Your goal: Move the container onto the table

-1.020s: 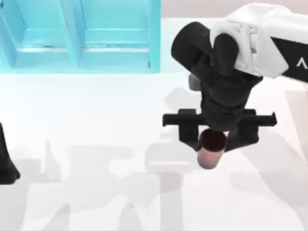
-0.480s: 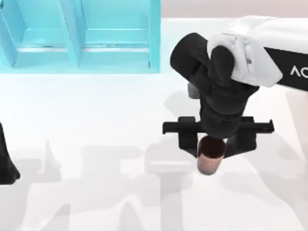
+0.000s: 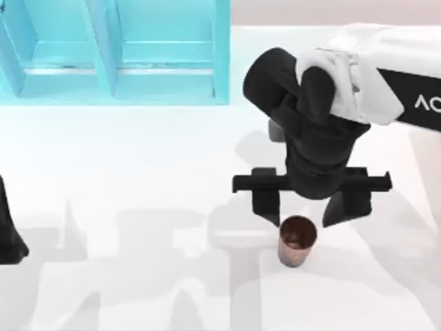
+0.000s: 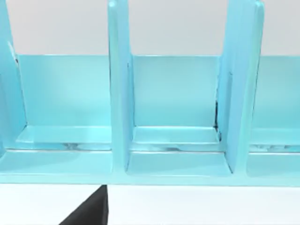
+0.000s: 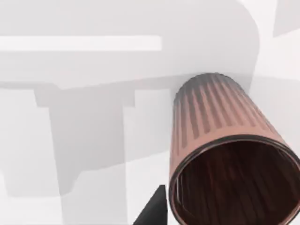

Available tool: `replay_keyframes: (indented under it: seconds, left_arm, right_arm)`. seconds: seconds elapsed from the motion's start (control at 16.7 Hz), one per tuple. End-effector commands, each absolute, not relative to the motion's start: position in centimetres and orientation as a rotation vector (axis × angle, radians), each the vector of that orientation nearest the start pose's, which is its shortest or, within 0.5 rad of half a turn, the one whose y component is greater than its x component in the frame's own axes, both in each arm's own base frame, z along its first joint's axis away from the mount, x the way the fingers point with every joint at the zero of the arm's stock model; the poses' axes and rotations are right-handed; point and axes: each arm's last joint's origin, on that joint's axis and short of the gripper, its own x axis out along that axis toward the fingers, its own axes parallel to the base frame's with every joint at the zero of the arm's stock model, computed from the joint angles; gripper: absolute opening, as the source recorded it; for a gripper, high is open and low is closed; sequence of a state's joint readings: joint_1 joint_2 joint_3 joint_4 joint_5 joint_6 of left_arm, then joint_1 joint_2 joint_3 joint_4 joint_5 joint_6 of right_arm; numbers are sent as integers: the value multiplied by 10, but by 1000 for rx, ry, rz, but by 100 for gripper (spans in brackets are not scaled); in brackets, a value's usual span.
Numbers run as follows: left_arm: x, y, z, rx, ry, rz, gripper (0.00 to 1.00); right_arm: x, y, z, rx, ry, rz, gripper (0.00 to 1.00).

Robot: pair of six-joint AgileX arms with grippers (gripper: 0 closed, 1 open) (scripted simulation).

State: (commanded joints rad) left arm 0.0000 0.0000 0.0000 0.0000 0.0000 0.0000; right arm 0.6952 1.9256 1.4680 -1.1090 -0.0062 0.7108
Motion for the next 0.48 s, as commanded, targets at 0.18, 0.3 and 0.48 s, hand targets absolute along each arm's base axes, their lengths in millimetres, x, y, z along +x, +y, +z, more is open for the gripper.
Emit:
replay_keyframes:
  seconds: [0.18, 0.3, 0.48]
  left_arm:
    - [106, -1, 160, 0, 0, 0, 100]
    - [106, -1, 160, 0, 0, 0, 100]
    - [106, -1, 160, 0, 0, 0, 100]
  right_arm:
    - [278, 236, 194, 14, 1572, -1, 100]
    - [278, 236, 194, 14, 1572, -1, 100]
    - [278, 236, 194, 14, 1572, -1, 100]
